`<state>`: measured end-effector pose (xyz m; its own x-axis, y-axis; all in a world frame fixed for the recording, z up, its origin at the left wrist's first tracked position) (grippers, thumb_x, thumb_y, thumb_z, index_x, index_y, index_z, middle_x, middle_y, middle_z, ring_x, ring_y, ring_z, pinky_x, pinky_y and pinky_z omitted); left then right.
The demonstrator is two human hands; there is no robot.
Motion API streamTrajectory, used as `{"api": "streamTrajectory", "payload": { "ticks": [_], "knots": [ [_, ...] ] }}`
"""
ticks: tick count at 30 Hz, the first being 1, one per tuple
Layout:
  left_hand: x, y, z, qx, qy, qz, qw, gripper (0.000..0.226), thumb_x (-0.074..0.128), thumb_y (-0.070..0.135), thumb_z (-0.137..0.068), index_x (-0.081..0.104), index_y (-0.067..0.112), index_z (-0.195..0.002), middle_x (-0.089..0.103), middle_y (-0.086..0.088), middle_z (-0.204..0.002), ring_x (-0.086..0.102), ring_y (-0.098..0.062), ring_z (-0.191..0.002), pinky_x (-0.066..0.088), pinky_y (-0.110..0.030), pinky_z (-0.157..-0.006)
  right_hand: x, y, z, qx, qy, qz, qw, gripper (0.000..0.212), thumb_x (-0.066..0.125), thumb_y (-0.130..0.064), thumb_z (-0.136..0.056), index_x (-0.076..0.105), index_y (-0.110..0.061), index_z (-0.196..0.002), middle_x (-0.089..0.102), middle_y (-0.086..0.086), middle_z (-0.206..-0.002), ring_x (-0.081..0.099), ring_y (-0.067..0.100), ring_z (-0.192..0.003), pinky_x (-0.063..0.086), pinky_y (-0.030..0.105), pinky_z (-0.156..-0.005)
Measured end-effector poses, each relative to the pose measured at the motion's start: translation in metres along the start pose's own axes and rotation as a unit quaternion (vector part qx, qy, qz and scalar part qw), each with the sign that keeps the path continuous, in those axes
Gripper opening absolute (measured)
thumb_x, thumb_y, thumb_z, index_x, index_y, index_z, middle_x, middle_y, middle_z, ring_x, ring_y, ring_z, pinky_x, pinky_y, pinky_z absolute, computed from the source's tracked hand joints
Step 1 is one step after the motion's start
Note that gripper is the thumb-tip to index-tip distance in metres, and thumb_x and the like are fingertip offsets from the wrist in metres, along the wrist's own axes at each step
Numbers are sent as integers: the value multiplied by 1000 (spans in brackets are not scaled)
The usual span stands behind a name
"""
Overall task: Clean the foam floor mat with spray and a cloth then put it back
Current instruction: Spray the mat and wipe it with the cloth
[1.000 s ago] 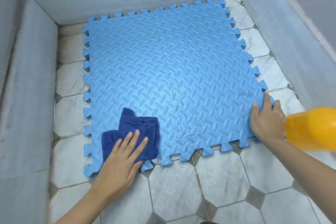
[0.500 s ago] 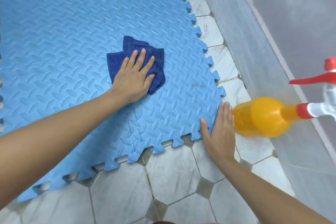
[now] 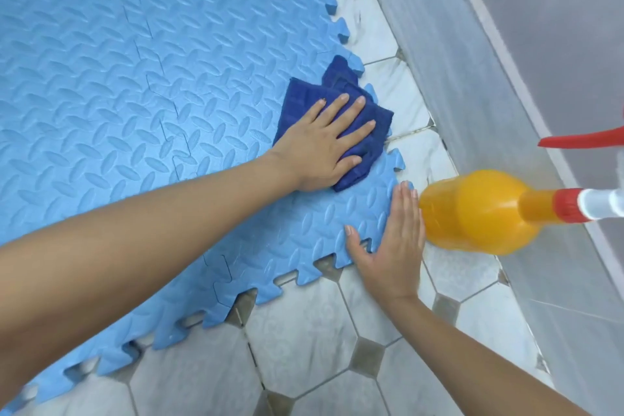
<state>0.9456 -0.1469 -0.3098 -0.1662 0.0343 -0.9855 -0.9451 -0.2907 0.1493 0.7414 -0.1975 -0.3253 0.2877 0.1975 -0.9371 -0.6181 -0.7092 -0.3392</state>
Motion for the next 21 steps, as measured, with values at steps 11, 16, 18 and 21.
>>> {"api": "streamTrajectory", "payload": {
  "ticks": [11, 16, 18, 21],
  "knots": [
    [0, -112, 54, -170, 58, 16, 984, 61, 20, 40, -95, 23, 16, -151, 14, -15, -159, 15, -34, -146, 11, -50, -116, 0, 0, 0, -3, 5, 13, 1000, 89, 51, -58, -84, 31, 0, -150, 27, 14, -159, 19, 25, -150, 7, 29, -121],
    [-10, -166, 92, -313, 65, 30, 947, 61, 24, 38, -96, 20, 13, -151, 7, -17, -159, 5, -40, -145, 5, -53, -116, 0, 1, 0, -2, 0, 17, 1000, 90, 49, -59, -84, 30, -1, -151, 26, 14, -160, 18, 25, -150, 3, 27, -121],
    [-5, -138, 123, -242, 48, 20, 969, 62, 22, 40, -95, 23, 15, -151, 9, -14, -160, 7, -37, -146, 8, -50, -116, 0, 1, 0, -4, -4, 17, 1000, 90, 47, -60, -84, 29, -2, -151, 26, 14, -160, 18, 26, -150, 2, 26, -120],
    [5, -76, 193, -133, 0, 34, 991, 59, 26, 40, -96, 26, 18, -150, 13, -10, -160, 11, -31, -147, 14, -47, -116, -1, -1, 0, -6, -8, 18, 1000, 90, 45, -60, -85, 29, -1, -151, 26, 15, -160, 19, 27, -150, 7, 32, -120]
  ]
}}
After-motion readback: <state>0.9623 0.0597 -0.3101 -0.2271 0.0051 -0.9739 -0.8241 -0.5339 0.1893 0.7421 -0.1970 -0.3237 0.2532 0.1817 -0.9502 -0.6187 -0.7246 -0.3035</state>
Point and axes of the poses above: each hand's wrist, its own z-axis away from the middle knuckle, its own x-axis out of the palm, y = z × x, the point moved 2 cm from there along -z, towards the middle knuckle
